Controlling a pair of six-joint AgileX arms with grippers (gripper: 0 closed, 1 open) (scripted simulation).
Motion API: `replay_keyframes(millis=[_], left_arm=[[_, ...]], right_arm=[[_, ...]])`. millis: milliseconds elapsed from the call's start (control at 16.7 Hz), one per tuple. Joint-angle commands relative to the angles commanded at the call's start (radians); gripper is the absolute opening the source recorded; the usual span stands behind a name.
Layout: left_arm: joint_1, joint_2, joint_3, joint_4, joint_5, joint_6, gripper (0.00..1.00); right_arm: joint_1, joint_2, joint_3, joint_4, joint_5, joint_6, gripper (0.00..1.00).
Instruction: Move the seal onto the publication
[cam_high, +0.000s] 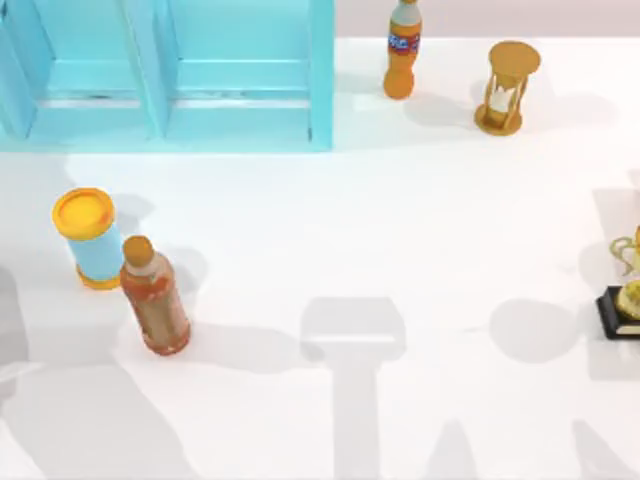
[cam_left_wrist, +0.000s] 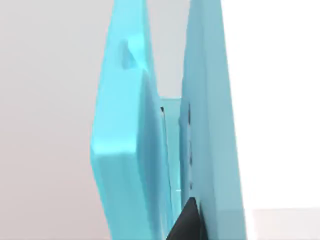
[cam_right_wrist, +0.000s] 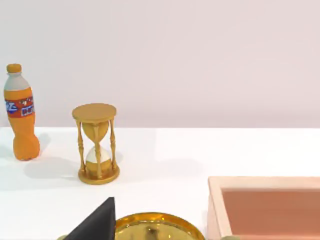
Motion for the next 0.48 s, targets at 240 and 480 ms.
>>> replay_keyframes(millis=[240,480], left_arm=[[0.082,-0.269,-0.105,-0.217,0.075,0.036,0.00],[0.128,-0.404,-0.175,-0.346,0.123,0.046,0.00]], right_arm=[[0.000,0.000,0.000,0.000,0.000,0.000,1.00],[0.000,0.000,0.000,0.000,0.000,0.000,1.00]])
